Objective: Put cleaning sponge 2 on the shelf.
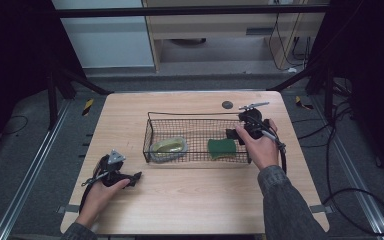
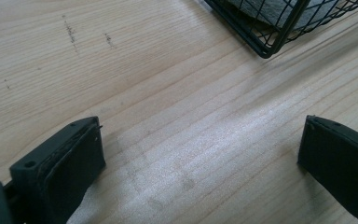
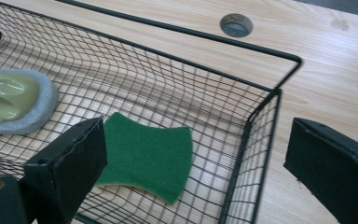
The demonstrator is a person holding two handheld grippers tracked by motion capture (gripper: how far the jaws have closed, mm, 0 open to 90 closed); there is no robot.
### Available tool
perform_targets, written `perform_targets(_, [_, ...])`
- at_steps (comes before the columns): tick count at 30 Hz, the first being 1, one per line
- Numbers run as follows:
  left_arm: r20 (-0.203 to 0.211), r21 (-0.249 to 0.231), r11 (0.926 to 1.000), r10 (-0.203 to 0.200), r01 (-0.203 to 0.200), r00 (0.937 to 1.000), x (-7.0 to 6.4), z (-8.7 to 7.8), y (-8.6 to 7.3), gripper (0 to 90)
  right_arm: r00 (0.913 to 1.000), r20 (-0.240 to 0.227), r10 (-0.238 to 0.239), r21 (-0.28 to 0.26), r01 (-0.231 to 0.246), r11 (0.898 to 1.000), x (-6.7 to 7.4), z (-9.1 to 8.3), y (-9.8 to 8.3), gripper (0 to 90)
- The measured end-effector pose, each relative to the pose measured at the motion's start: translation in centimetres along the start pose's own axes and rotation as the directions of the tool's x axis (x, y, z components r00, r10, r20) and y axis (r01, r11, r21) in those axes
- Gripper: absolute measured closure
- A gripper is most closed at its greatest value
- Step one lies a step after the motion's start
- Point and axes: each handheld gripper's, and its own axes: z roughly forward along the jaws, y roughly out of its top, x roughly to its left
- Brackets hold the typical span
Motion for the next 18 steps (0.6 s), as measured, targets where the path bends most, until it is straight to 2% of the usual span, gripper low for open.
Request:
perform_targets(7, [0.000, 0.000, 1.0000, 0.000, 0.000, 1.0000, 0.0, 0.0, 0.0, 0.0, 0.9994, 0.010, 0.034, -0.018, -0.034, 0.999, -1.8, -0.9, -1.2, 6.9])
perform_targets(11, [0.000, 0.000, 1.0000, 0.001, -0.001, 1.0000, 0.0, 0.0, 0.0, 0.0, 0.9980, 0.031, 0.055, -0.033, -0.054, 0.998, -3.2, -1.6, -2.4, 8.5])
perform_targets(13, [0.000, 0.000, 1.0000, 0.001, -0.001, 1.0000, 0.0, 0.0, 0.0, 0.0, 0.9977, 0.046, 0.050, -0.048, -0.048, 0.998, -3.9, -2.1, -3.0, 10.4])
perform_targets(18, [0.000, 0.000, 1.0000, 0.001, -0.001, 1.0000, 0.0, 0.0, 0.0, 0.0, 0.9970, 0.034, 0.070, -0.088, -0.066, 0.994, -5.3, -3.4, -4.2, 11.4])
